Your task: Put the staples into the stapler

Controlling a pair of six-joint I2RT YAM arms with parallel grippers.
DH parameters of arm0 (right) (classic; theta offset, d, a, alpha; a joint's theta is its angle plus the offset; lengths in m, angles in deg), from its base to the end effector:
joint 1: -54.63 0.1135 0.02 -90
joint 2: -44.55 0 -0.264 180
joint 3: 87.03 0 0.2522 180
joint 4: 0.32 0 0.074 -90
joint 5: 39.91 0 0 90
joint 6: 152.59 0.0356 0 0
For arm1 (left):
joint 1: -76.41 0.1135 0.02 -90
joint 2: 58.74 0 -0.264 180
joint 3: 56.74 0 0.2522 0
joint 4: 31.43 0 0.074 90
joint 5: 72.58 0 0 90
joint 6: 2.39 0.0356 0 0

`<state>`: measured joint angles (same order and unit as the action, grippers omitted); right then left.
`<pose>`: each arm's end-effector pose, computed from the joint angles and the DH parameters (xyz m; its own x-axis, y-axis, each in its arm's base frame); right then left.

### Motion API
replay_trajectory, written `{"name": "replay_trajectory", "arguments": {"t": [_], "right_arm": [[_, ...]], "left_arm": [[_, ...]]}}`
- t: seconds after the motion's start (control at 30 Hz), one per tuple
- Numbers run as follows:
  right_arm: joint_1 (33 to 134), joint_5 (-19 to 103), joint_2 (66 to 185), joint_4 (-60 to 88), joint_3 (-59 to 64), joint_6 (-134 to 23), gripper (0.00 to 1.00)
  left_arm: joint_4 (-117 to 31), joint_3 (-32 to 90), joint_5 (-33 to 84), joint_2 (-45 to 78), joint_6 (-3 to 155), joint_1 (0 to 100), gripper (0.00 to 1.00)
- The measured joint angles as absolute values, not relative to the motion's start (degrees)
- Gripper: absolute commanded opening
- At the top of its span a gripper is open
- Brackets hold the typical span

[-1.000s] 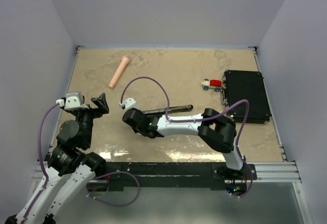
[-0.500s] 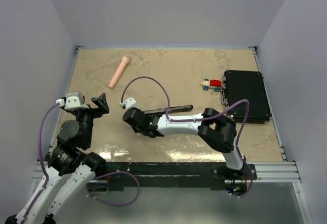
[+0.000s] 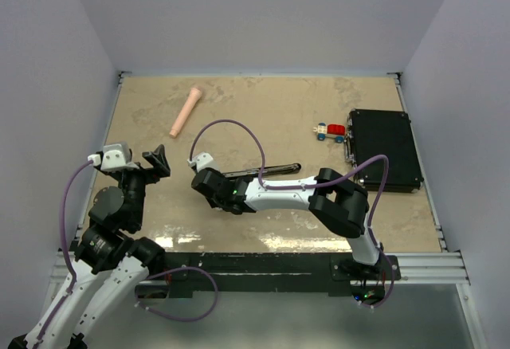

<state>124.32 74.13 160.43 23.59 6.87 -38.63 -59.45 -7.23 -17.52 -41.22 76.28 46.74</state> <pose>0.1674 0.4106 0.1802 -0.5356 -0.3786 -0.7548 -0.5915 0.8061 0.0154 0.0840 -0.0244 0.3337 0.0768 -0.2291 -0.9704 -0.0771 0.9690 -0.2349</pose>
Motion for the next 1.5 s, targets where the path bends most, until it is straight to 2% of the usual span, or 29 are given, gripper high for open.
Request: {"name": "replay_trajectory", "arguments": {"t": [0.27, 0.33, 0.47, 0.87, 1.5], "right_arm": [[124.3, 73.4, 160.4, 24.3, 7.2, -38.6, 0.27], [124.3, 73.3, 160.4, 24.7, 7.3, -38.6, 0.34], [124.3, 73.1, 160.4, 25.3, 7.9, -38.8, 0.38], [121.6, 73.1, 160.4, 25.5, 9.4, -39.8, 0.34], [119.9, 70.2, 160.7, 25.4, 11.3, -41.0, 0.34]], "left_arm": [[-59.5, -7.2, -17.5, -41.2, 76.3, 46.8, 0.88], [-59.5, -7.2, -17.5, -41.1, 76.3, 46.8, 0.88], [-59.5, -7.2, -17.5, -41.1, 76.3, 46.8, 0.88], [-59.5, -7.2, -17.5, -40.9, 76.3, 46.8, 0.88], [-59.4, -7.3, -17.3, -40.7, 76.3, 46.8, 0.88]]}}
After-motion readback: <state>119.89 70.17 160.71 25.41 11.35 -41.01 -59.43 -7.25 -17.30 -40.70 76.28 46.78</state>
